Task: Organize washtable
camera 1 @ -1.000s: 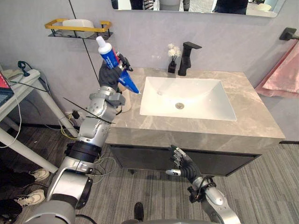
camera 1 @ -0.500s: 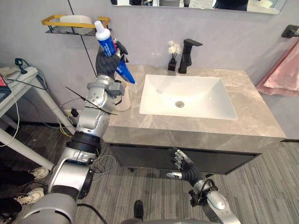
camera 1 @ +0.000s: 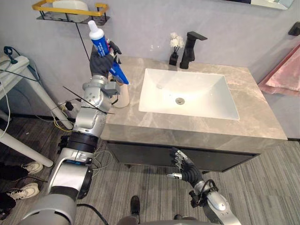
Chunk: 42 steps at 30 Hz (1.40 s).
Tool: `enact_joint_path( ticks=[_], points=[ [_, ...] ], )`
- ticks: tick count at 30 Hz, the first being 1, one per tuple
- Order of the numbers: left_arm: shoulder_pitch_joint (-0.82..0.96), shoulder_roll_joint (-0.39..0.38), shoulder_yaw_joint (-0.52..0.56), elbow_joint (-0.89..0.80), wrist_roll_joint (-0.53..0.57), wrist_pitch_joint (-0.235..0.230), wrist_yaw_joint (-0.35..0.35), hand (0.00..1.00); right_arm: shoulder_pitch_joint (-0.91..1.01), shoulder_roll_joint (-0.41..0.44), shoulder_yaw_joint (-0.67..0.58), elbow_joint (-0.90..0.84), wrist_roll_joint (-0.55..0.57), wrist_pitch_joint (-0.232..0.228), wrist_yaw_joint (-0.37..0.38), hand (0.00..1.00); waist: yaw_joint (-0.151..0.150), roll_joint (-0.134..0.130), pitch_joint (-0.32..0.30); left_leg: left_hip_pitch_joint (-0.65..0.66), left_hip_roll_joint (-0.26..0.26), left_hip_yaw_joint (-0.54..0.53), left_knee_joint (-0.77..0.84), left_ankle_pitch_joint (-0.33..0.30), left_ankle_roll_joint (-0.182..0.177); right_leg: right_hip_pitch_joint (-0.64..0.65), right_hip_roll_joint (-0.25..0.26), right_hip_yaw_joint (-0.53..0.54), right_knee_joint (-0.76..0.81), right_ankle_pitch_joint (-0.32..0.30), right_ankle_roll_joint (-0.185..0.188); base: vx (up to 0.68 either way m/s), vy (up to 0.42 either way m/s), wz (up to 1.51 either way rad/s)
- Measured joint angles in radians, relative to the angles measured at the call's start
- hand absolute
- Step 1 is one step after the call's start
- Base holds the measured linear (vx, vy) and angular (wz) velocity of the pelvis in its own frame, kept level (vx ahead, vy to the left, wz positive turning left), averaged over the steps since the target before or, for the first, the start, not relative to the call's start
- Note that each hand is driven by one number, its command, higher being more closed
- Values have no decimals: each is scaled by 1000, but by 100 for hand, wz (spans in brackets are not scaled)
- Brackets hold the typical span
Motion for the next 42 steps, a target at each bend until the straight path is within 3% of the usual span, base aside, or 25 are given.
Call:
enact_joint_path(
  ticks=[22,42],
  points=[
    [-82,65,26,41,-4,-1,18,100,-19,0,1,0,1,-1,0,0,12,-27,44,-25,14,19,0,2,1,-15,16,18,-35,25,-9,13,-6,-2],
    [-76,61,23,41,-2,0,15,100,-18,0,4,0,1,-1,1,0,12,-45,60,-37,13,22,0,2,1,-13,18,20,-68,46,-10,0,0,0]
  ],
)
